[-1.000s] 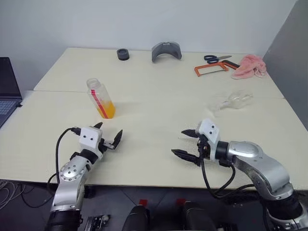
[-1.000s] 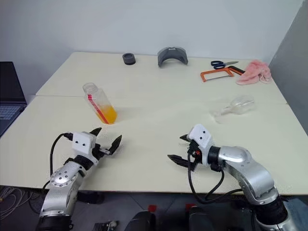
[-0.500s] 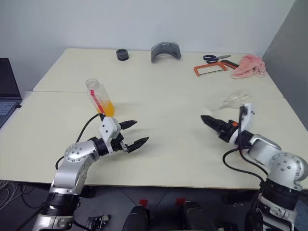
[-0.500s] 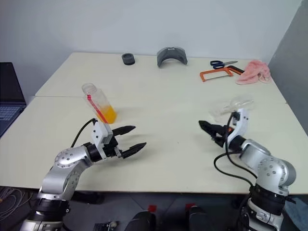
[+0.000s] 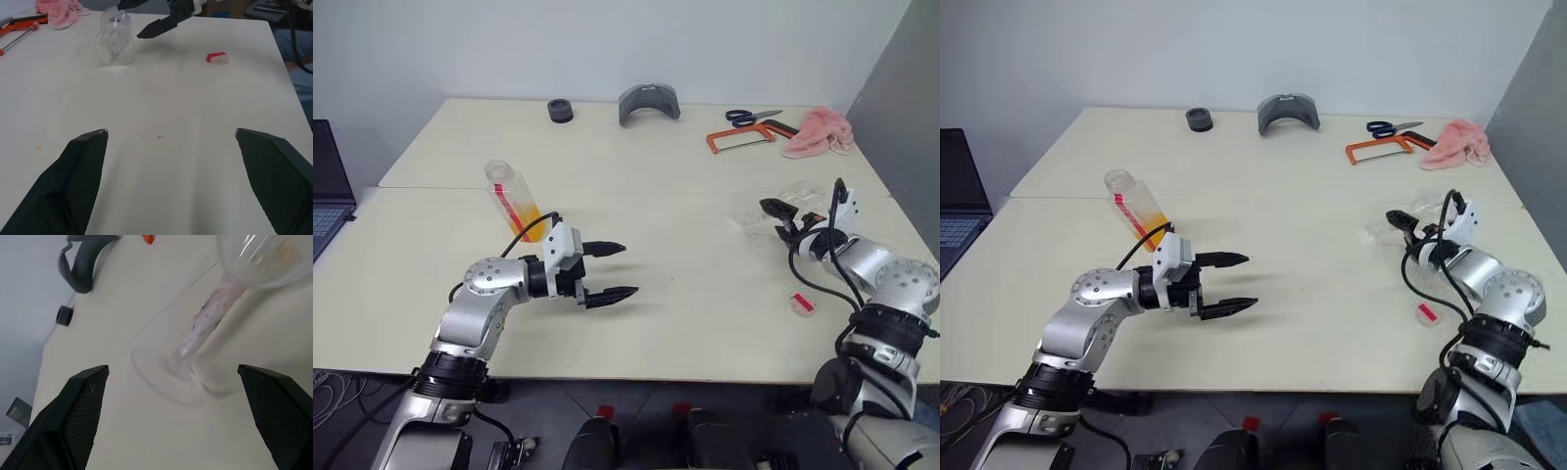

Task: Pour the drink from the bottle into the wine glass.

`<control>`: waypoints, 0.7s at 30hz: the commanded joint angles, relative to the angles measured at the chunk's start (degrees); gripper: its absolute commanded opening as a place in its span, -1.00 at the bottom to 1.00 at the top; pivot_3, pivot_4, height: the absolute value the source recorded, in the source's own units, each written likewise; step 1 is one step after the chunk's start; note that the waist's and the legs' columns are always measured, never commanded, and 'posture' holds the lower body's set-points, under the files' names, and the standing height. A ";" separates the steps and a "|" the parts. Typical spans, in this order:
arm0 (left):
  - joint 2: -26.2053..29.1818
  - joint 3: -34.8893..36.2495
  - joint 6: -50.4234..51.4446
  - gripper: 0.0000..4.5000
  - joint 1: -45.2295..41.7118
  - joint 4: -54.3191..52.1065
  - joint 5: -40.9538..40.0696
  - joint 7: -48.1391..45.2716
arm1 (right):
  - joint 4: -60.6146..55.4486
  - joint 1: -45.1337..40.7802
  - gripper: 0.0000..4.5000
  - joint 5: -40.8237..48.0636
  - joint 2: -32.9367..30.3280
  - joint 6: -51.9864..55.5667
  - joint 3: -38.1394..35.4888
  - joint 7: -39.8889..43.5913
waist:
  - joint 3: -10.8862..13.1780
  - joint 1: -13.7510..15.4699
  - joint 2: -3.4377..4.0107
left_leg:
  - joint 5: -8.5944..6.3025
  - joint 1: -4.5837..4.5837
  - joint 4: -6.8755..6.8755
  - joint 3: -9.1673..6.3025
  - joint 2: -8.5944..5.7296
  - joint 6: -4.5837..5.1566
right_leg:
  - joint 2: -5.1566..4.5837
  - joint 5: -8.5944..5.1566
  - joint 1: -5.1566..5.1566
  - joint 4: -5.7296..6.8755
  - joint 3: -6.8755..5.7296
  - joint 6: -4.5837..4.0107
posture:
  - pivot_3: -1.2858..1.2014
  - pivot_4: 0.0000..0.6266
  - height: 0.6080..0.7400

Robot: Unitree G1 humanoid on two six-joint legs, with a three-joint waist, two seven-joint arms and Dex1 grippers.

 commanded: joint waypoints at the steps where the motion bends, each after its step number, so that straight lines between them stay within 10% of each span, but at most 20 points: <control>1: -0.55 0.23 -1.67 0.99 -1.23 0.08 0.42 -0.19 | 5.68 -2.74 1.00 -1.97 -1.98 -4.86 1.66 3.26 | 0.00 -0.18 0.00 | 0.00 0.00 0.00 0.01 0.01 0.00 | 0.00 0.00 0.00 0.00 0.01 0.00 | 0.03 -0.52 1.00; 21: -2.21 -0.05 -6.47 1.00 -1.23 4.52 2.68 -1.70 | 42.36 -16.67 0.92 -8.51 -3.06 -29.93 2.94 9.78 | 0.02 -0.56 0.03 | 0.00 -0.01 0.02 0.02 0.06 0.00 | -0.02 0.00 -0.01 0.00 0.04 0.00 | 0.03 -0.52 1.00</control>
